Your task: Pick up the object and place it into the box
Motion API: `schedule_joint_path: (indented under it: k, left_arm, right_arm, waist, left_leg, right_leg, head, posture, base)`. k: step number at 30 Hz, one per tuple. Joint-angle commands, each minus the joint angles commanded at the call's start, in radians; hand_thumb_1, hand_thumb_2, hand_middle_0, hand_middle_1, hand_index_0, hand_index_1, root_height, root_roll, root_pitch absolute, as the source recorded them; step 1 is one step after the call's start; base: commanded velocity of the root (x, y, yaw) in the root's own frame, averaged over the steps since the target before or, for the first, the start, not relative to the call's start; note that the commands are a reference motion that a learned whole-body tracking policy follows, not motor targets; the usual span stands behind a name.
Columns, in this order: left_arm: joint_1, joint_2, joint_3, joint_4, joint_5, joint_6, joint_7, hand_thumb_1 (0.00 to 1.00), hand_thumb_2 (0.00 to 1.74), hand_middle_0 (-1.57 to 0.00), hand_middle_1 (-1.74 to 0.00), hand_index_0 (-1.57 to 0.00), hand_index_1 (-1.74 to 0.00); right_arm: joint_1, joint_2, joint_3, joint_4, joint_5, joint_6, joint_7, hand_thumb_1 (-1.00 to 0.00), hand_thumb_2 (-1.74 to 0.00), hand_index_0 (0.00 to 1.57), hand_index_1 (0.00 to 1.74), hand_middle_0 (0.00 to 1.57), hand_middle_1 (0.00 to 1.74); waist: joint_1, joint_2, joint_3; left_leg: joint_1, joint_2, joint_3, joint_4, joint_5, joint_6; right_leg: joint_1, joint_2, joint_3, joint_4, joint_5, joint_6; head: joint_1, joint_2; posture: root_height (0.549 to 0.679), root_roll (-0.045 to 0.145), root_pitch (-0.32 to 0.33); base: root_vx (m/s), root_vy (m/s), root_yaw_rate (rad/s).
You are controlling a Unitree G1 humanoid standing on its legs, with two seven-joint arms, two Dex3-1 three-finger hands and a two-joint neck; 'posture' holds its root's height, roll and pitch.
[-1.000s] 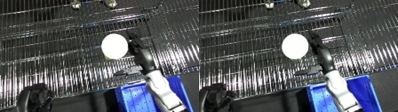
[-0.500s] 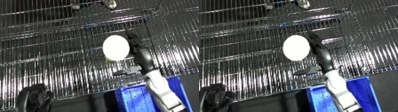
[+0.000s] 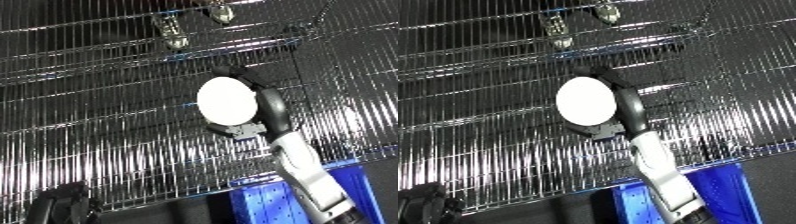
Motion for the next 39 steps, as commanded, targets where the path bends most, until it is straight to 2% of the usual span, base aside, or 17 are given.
schedule_joint_path:
  k: [7,12,18,23,28,34,39]
  left_arm:
    - [0.008,0.001,0.004,0.002,0.001,-0.005,-0.006,1.00,1.74,-1.57,-1.74,-1.57,-1.74]
    - [0.019,0.003,0.014,0.002,0.010,-0.006,-0.014,1.00,1.74,-1.57,-1.74,-1.57,-1.74]
    - [0.061,0.010,0.036,-0.004,0.022,-0.032,-0.022,1.00,1.74,-1.57,-1.74,-1.57,-1.74]
    - [0.106,0.006,0.070,-0.015,0.044,-0.052,-0.026,1.00,1.74,-1.57,-1.74,-1.57,-1.74]
    - [0.139,0.007,0.105,-0.023,0.068,-0.054,-0.028,1.00,1.74,-1.57,-1.74,-1.57,-1.74]
    - [0.167,0.014,0.140,-0.022,0.078,-0.059,-0.042,1.00,1.74,-1.57,-1.74,-1.57,-1.74]
    - [0.188,0.021,0.162,-0.032,0.083,-0.063,-0.046,1.00,1.74,-1.57,-1.74,-1.57,-1.74]
  right_arm:
    - [0.010,0.002,-0.004,-0.008,-0.005,0.004,-0.013,-0.65,-1.13,1.02,1.13,1.02,1.13]
    - [0.030,-0.002,-0.017,-0.037,-0.005,-0.014,-0.013,-0.65,-1.13,1.02,1.13,1.02,1.13]
    - [0.109,-0.020,-0.053,-0.167,-0.058,-0.029,-0.042,-0.65,-1.13,1.02,1.13,1.02,1.13]
    - [0.228,-0.034,-0.109,-0.326,-0.084,-0.030,-0.071,-0.65,-1.13,1.02,1.13,1.02,1.13]
    - [0.368,-0.030,-0.180,-0.452,-0.094,-0.054,-0.094,-0.65,-1.13,1.02,1.13,1.02,1.13]
    - [0.506,-0.016,-0.248,-0.550,-0.098,-0.098,-0.125,-0.65,-1.13,1.02,1.13,1.02,1.13]
    - [0.605,-0.002,-0.297,-0.613,-0.108,-0.149,-0.167,-0.65,-1.13,1.02,1.13,1.02,1.13]
  waist:
    - [-0.003,-0.001,0.000]
    - [-0.008,-0.007,0.000]
    - [-0.032,-0.019,0.000]
    - [-0.067,-0.036,0.000]
    - [-0.108,-0.053,0.000]
    - [-0.148,-0.068,0.000]
    - [-0.179,-0.076,0.000]
  left_leg:
    - [0.007,0.004,0.002,-0.010,0.002,0.0000]
    - [0.031,0.006,0.003,-0.039,0.008,0.0000]
    - [0.066,0.013,0.009,-0.067,0.007,-0.0015]
    - [0.095,0.026,0.018,-0.084,0.002,-0.0011]
    - [0.127,0.045,0.031,-0.104,-0.002,-0.0006]
    - [0.163,0.063,0.051,-0.128,-0.009,-0.0003]
    - [0.193,0.074,0.068,-0.148,-0.015,0.0016]
  right_leg:
    - [0.006,0.0034,0.001,-0.009,0.002,-0.0014]
    - [0.028,0.0084,0.003,-0.033,0.007,-0.0011]
    - [0.060,0.0179,0.011,-0.065,0.013,0.0016]
    - [0.084,0.0337,0.027,-0.089,0.019,0.0037]
    - [0.113,0.0483,0.047,-0.120,0.029,0.0073]
    - [0.150,0.0582,0.064,-0.172,0.047,0.0113]
    - [0.183,0.0678,0.079,-0.208,0.053,0.0122]
  head:
    - [0.005,0.007]
    - [0.011,0.009]
    - [0.022,0.008]
    - [0.018,-0.005]
    - [0.013,-0.006]
    - [0.030,-0.003]
    - [0.070,-0.015]
  posture:
    - [0.589,0.049,0.144]
    - [0.594,0.049,0.142]
    - [0.600,0.049,0.136]
    - [0.603,0.047,0.129]
    - [0.607,0.046,0.122]
    - [0.616,0.049,0.120]
    - [0.622,0.051,0.117]
  base:
    - [-0.007,-0.005,-0.017]
    - [-0.021,-0.014,-0.041]
    - [-0.034,0.000,-0.104]
    - [-0.047,0.009,-0.197]
    - [-0.056,-0.002,-0.218]
    - [-0.060,-0.005,-0.211]
    - [-0.061,-0.003,-0.194]
